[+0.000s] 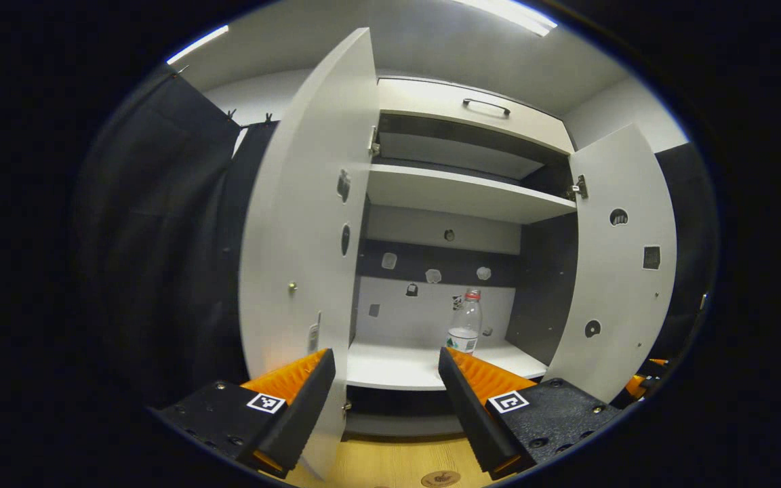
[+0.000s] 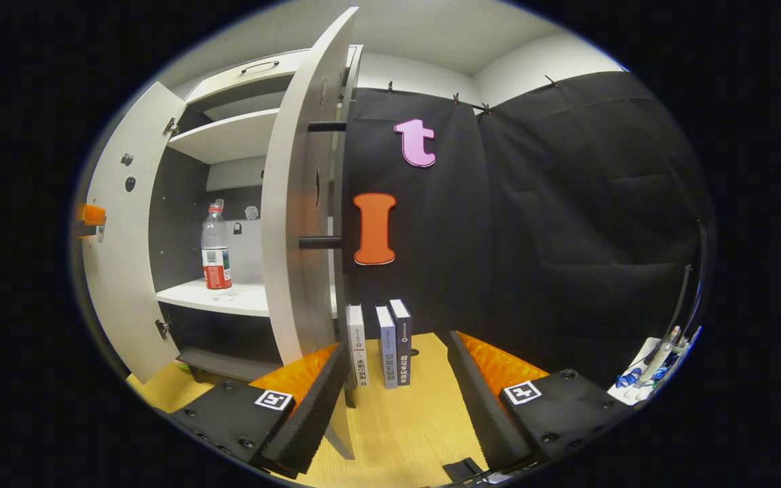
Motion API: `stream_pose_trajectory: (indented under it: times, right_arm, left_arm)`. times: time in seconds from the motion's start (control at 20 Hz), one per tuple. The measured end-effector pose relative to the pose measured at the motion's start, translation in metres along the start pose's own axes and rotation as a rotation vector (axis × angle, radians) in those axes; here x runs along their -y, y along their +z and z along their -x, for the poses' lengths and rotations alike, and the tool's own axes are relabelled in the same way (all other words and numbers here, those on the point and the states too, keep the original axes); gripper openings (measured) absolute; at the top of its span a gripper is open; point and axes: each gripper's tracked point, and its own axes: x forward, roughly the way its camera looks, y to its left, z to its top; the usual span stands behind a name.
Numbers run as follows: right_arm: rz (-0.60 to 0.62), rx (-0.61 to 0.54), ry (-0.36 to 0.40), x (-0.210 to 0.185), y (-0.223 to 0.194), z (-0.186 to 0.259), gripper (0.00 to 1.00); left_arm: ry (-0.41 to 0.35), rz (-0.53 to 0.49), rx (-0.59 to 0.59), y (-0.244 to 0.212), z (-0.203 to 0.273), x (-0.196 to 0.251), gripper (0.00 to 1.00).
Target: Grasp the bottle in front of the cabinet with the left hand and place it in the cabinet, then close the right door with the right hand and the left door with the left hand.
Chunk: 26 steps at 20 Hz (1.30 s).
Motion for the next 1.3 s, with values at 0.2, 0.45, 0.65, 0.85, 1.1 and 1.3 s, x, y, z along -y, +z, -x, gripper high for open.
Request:
stream_pose_trajectory:
  times: [0.2,0.45,0.65,0.85,1.1,1.3]
  right_arm:
    - [0.005,-0.002,0.012,-0.003,0.0,-0.003,0.96]
    - [-0.003,0.009,-0.005,-0.008,0.001,0.0,0.95]
    - [-0.003,0.005,0.001,-0.022,0.001,0.003,0.95]
    - [0.005,0.003,0.035,-0.04,0.001,0.004,0.95]
    - [0.038,0.002,0.053,-0.061,0.002,0.005,1.0]
    - [0.057,0.011,0.089,-0.085,0.003,0.006,0.95]
  left_arm:
    - [0.025,-0.008,0.011,0.004,0.03,-0.01,0.97]
    - [0.038,0.012,0.027,0.007,0.036,-0.013,0.94]
    - [0.031,0.038,0.026,0.004,0.032,-0.011,0.94]
    - [0.02,0.046,0.027,0.003,0.031,-0.008,0.94]
    - [0.033,0.046,0.024,0.001,0.036,-0.014,0.94]
    - [0.042,0.044,0.023,0.001,0.042,-0.019,0.97]
